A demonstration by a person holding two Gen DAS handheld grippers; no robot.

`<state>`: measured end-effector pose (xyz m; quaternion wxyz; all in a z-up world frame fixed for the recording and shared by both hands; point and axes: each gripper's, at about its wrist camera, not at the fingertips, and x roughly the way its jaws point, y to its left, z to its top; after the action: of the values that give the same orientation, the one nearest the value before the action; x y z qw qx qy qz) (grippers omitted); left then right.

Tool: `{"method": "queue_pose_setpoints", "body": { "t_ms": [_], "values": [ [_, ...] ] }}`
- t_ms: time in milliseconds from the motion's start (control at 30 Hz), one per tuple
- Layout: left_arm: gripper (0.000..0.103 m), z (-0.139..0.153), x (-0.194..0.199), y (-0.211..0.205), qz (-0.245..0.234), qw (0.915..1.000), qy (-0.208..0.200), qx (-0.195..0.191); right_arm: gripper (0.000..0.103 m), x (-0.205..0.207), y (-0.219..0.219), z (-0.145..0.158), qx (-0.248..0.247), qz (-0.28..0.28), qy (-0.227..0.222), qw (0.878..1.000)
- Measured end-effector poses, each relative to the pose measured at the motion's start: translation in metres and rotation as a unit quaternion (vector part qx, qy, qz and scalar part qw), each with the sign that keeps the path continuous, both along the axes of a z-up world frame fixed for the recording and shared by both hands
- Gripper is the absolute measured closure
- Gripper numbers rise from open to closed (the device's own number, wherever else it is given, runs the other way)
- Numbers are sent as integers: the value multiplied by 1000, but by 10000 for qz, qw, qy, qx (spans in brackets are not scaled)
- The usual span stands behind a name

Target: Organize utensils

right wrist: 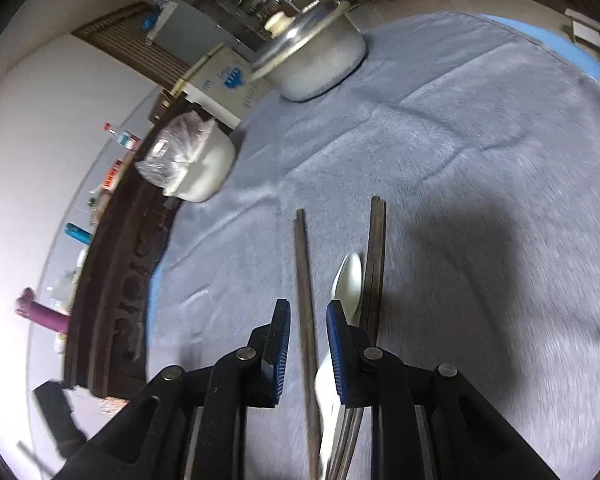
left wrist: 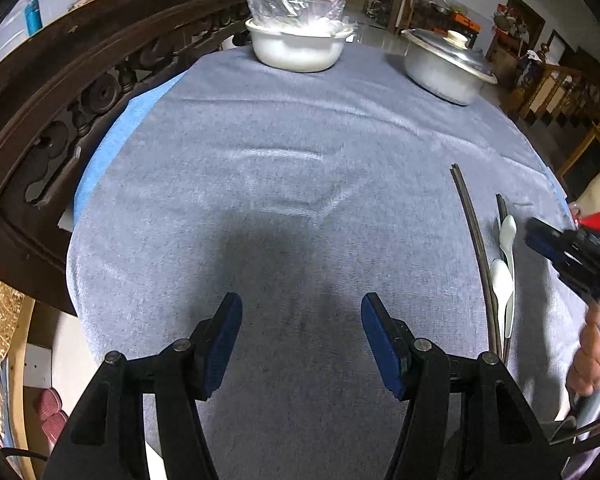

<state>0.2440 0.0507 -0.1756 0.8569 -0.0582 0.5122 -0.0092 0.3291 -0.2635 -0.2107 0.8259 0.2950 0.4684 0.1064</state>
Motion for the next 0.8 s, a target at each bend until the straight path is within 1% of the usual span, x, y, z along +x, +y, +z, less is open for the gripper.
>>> {"method": "queue_pose_setpoints", "body": {
  "t_ms": [100,167,233,267,367,433,467,533,633,667,733,767,800],
  "values": [
    [40,1,2,-4,-137,9999,-23,-29,83,13,4,-8,-74,-17,141,9999],
    [40,2,3,-7,-243,9997,-51,-62,84,19,9,-12,-274,-38,265,9993],
    [40,3,5,-13,-362,9993,-89,-76,91,24,13,-17,-443,-64,375,9983],
    [42,5,7,-17,-488,9987,-127,-101,94,26,14,-19,-518,-56,433,9977],
    [51,8,11,-29,-851,9960,-230,-136,96,21,17,-12,-781,-77,287,9965],
    [55,9,18,-41,-1181,9924,-285,-198,96,15,16,-6,-755,-74,108,9971],
    [55,9,20,-45,-1282,9910,-291,-248,96,11,13,-1,-669,-81,-8,9977],
    [55,8,28,-58,-1603,9858,-241,-444,96,0,5,9,-500,-144,-216,9984],
    [55,6,38,-83,-2105,9752,-218,-644,96,-13,-5,18,-438,-249,-377,9980],
    [55,5,40,-97,-2387,9685,-234,-670,96,-18,-10,19,-401,-274,-388,9981],
    [55,4,43,-113,-2637,9624,-239,-608,96,-25,-17,18,-354,-288,-348,9983],
    [55,2,45,-125,-2858,9562,-258,-575,96,-28,-20,17,-347,-305,-339,9984],
    [55,1,46,-132,-2995,9521,-263,-564,96,-32,-24,17,-337,-329,-337,9983]
  ]
}}
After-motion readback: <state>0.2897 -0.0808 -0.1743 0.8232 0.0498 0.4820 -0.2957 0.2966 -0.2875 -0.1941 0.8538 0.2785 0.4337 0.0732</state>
